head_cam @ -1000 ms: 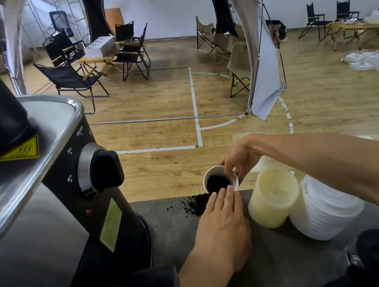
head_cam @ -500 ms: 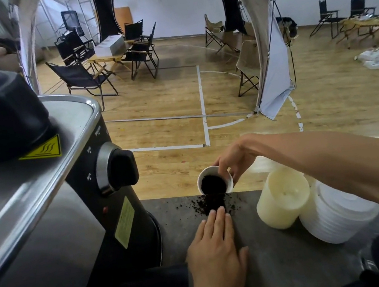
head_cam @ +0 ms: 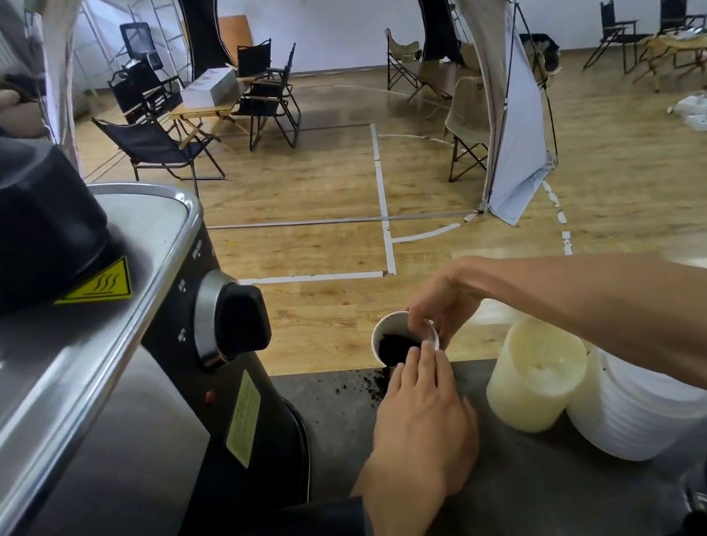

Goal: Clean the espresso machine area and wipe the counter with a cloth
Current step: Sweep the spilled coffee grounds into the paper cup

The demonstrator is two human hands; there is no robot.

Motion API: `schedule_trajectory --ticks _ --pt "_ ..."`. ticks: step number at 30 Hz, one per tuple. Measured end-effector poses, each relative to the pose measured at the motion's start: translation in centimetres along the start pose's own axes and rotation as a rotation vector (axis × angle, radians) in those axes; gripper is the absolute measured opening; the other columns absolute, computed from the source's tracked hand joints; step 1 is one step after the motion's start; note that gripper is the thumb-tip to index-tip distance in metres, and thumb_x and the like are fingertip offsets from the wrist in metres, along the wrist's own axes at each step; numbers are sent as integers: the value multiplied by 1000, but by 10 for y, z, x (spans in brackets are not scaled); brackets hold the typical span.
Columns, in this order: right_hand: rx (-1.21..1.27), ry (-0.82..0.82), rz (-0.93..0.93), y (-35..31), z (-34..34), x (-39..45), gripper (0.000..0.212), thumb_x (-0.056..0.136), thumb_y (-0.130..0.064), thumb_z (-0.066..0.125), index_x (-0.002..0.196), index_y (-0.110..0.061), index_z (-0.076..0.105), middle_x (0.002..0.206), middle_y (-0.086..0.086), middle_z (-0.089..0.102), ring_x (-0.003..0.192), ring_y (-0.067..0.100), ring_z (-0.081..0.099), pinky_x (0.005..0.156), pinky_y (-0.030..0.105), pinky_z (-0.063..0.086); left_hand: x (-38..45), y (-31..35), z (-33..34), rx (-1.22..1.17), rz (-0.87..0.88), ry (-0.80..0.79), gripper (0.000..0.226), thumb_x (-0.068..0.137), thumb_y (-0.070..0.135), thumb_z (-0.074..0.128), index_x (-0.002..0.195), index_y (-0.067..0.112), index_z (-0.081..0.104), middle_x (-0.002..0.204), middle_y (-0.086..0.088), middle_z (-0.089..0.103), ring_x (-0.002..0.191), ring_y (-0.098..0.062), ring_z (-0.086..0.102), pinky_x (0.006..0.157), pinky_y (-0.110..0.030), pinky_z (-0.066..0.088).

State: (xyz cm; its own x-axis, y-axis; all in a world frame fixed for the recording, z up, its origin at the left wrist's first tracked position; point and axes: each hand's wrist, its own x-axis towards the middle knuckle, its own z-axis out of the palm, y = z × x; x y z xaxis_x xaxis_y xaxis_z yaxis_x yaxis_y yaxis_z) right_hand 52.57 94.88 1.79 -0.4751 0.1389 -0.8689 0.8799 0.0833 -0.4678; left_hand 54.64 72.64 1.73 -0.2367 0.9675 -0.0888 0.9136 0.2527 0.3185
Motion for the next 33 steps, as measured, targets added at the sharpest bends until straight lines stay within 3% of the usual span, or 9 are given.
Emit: schedule_trajectory --ticks 5,10,15,22,24,26,29,31,33 --pt "61 35 -11 -4 3 7 37 85 3 51 122 0 51 140 21 44 124 38 54 103 51 49 -54 -2 -2 42 -144 -3 67 104 39 27 155 12 -7 163 -4 -16 149 -19 -15 116 -29 -17" --pt "28 4 -15 -17 6 6 30 85 3 50 115 -4 50 141 21 41 125 41 51 105 53 47 -62 -1 -10 68 -202 -108 72 104 44 27 153 12 -14 160 -5 -24 148 -22 -21 85 -19 -32" --pt "20 -3 -32 -19 7 4 29 84 3 49 113 -4 49 137 21 42 124 41 53 102 52 50 -40 -19 1 143 -149 -28 74 102 51 21 154 9 -11 161 -8 -22 148 -20 -21 117 -30 -18" --pt "16 9 -48 -20 7 4 35 83 4 48 118 1 49 140 22 43 124 39 54 103 52 49 -19 -23 -8 13 -2 61 66 104 42 22 155 13 -8 162 -3 -17 148 -14 -17 120 -30 -10" --pt "0 14 -45 -19 5 -1 32 84 5 46 116 1 49 137 22 44 122 39 55 101 50 50 -48 -19 0 70 -25 181 69 99 44 40 155 11 17 162 -6 5 150 -15 8 121 -30 4" --pt "-11 16 -33 -16 3 -4 31 86 5 44 116 0 50 138 23 44 124 40 53 104 51 48 -77 -10 1 129 -14 111 71 71 57 73 126 12 66 138 -7 56 126 -14 56 109 -27 24" --pt "-18 10 -11 -10 1 -5 34 86 6 42 119 0 49 140 23 42 127 41 50 108 52 44 -86 -2 3 243 -13 94 64 42 73 78 90 31 80 106 11 73 97 -6 70 95 -21 21" --pt "-12 7 -2 -7 2 -5 35 86 7 42 121 1 48 141 22 41 127 40 50 108 52 44 -77 -1 -3 226 -40 54 71 60 74 68 111 26 75 126 5 65 116 -5 62 104 -24 30" --pt "-1 22 -4 -6 2 -5 35 86 7 43 121 1 48 139 21 42 126 40 51 106 52 46 -55 -8 -3 166 -43 11 78 92 60 44 151 12 32 160 -6 20 148 -13 19 121 -29 14"
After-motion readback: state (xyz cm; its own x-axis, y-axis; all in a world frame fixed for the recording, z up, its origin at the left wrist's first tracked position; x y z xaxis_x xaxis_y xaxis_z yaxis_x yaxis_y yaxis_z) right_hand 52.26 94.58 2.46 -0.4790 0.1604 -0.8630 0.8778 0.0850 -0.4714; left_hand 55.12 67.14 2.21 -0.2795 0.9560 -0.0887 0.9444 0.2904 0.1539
